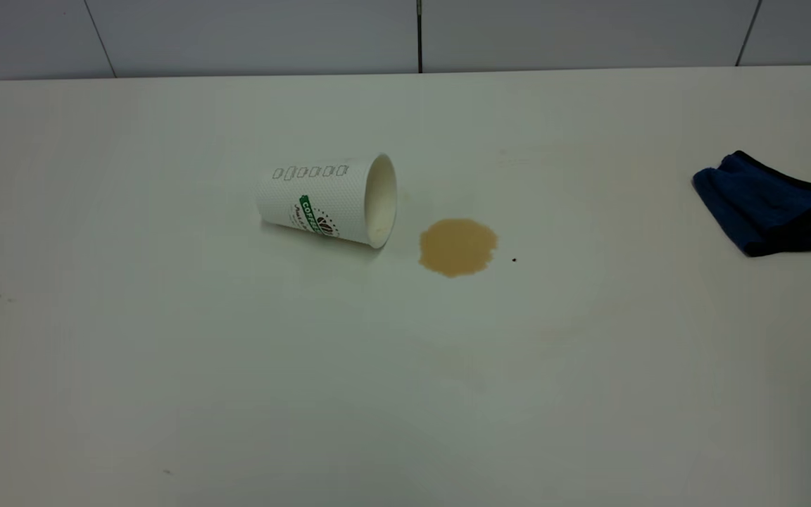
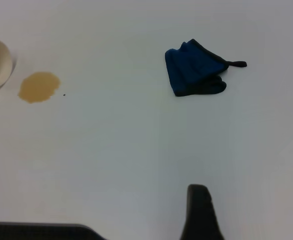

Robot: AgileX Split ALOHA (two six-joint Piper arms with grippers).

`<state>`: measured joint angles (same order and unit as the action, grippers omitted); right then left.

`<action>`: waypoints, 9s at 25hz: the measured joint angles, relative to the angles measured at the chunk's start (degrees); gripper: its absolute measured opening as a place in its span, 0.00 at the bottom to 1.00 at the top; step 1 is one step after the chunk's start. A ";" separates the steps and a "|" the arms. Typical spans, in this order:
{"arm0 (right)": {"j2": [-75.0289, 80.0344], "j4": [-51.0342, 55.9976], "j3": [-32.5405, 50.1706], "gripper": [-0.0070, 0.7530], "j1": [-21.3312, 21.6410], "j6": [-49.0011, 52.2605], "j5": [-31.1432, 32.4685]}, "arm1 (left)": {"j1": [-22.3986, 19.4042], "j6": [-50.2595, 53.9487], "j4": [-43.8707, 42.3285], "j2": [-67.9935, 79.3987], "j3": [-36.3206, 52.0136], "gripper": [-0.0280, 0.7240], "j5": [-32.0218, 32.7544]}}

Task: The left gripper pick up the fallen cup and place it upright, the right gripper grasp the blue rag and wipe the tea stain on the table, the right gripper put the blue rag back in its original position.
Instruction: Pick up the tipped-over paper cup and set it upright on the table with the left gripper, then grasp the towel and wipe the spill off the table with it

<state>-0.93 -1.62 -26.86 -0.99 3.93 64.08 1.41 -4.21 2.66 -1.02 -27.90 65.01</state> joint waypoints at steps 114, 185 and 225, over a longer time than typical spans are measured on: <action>0.00 0.00 0.00 0.75 0.00 0.00 0.00 | 40.48 18.65 -32.81 146.24 -88.25 0.91 -7.75; 0.00 0.00 0.02 0.75 0.00 0.00 0.00 | 5.04 -22.96 17.50 142.32 -98.23 0.07 -4.00; 0.00 0.00 0.02 0.75 0.00 0.00 -0.05 | 4.84 -21.17 20.41 138.88 -109.04 0.76 1.92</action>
<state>-0.93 -1.62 -26.84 -0.99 3.93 64.03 6.25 -25.38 23.08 137.85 -136.94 66.93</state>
